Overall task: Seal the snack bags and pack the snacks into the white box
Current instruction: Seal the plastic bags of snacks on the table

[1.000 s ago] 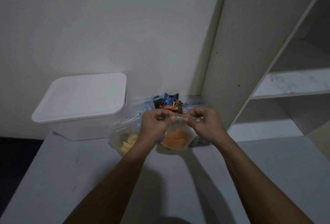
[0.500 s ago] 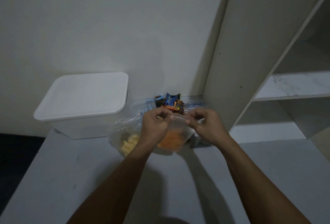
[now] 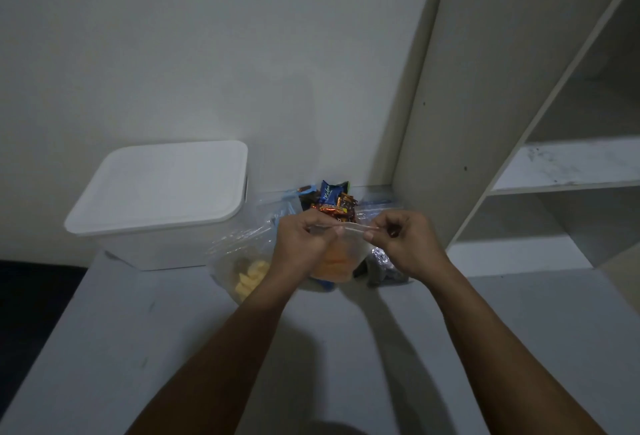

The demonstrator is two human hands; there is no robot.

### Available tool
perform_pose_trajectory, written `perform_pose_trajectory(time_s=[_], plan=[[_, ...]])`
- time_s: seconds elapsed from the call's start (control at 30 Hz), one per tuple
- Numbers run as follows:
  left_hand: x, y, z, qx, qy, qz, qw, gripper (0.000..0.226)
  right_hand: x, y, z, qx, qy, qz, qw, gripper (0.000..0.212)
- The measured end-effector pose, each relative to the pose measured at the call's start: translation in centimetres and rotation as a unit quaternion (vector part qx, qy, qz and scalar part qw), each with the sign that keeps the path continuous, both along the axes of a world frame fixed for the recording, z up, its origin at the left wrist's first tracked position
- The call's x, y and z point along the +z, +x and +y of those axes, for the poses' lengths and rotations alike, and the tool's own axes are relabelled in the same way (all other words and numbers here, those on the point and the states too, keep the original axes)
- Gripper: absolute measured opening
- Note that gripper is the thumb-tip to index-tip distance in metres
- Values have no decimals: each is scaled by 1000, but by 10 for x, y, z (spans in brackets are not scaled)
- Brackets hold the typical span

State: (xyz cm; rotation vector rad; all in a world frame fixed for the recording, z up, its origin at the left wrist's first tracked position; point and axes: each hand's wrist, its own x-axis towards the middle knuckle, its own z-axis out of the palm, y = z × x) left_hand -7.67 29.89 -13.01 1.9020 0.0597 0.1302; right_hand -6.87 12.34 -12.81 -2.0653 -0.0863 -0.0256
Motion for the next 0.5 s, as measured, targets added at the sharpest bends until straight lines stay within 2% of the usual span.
perform_pose_trajectory(time_s=[0.1, 0.2, 0.33, 0.43, 0.5], plan=[[2, 2, 5, -8, -48, 15, 999, 17, 4, 0, 1, -16, 14, 5, 1000, 29], [5, 4, 14, 26, -102, 29, 994, 17, 6, 0, -3, -9, 60, 16, 998, 22], [5, 5, 16, 46, -93, 14, 994, 22, 11, -2, 0, -1, 58, 19, 998, 16], [4, 5, 15, 53, -102, 19, 993, 15, 13, 0, 3, -15, 61, 7, 998, 21], [3, 5, 16, 65, -74, 6, 995, 10, 13, 0, 4, -22, 55, 7, 998, 23]])
